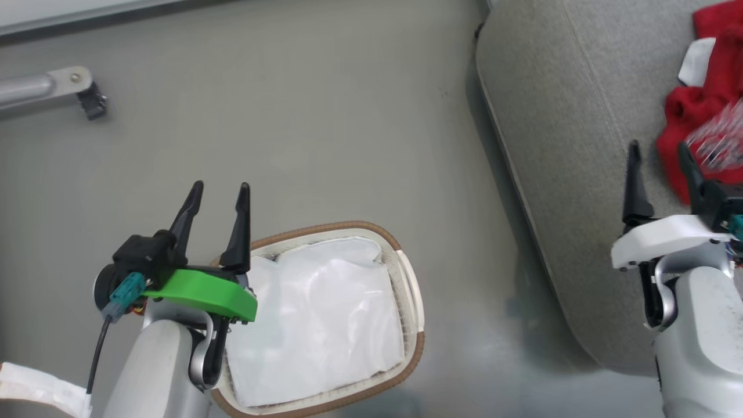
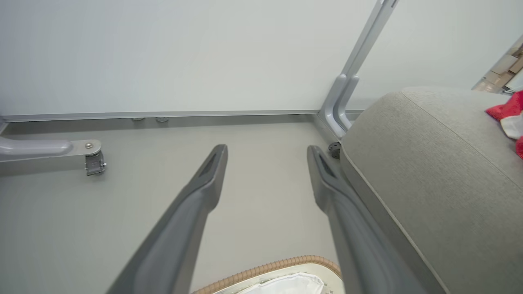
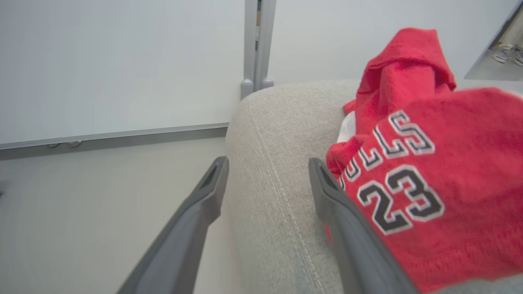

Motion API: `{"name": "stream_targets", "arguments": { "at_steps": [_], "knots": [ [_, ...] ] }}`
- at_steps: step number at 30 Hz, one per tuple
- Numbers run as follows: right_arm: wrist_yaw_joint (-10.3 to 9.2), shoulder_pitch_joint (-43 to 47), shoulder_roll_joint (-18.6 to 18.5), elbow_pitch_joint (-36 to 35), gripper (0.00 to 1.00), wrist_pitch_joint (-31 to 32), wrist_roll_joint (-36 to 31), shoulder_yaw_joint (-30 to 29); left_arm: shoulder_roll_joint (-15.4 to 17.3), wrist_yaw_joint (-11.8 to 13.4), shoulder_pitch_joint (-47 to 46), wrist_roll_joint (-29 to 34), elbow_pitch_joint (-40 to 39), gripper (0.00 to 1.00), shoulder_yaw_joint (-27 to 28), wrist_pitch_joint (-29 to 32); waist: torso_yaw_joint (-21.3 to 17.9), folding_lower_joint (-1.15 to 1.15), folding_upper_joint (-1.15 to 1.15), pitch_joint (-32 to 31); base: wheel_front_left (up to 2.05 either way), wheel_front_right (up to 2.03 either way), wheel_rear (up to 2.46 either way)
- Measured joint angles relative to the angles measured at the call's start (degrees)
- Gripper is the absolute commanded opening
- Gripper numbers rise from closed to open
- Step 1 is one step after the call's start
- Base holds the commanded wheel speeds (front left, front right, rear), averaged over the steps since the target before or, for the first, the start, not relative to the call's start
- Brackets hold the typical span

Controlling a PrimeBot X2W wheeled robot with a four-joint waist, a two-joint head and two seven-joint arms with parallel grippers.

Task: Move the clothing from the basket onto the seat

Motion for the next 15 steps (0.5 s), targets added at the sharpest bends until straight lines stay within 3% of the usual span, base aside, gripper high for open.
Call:
{"name": "stream_targets", "arguments": {
  "at_steps": [15],
  "knots": [
    [0.0,1.81,1.64,-5.73,1.0,-0.01,-1.02,8.7,-2.99,0.0,4.45,4.97,1.63,1.0,14.16,0.01,7.43,0.0,0.0,-9.2,0.0,0.0,0.0]
  ]
}}
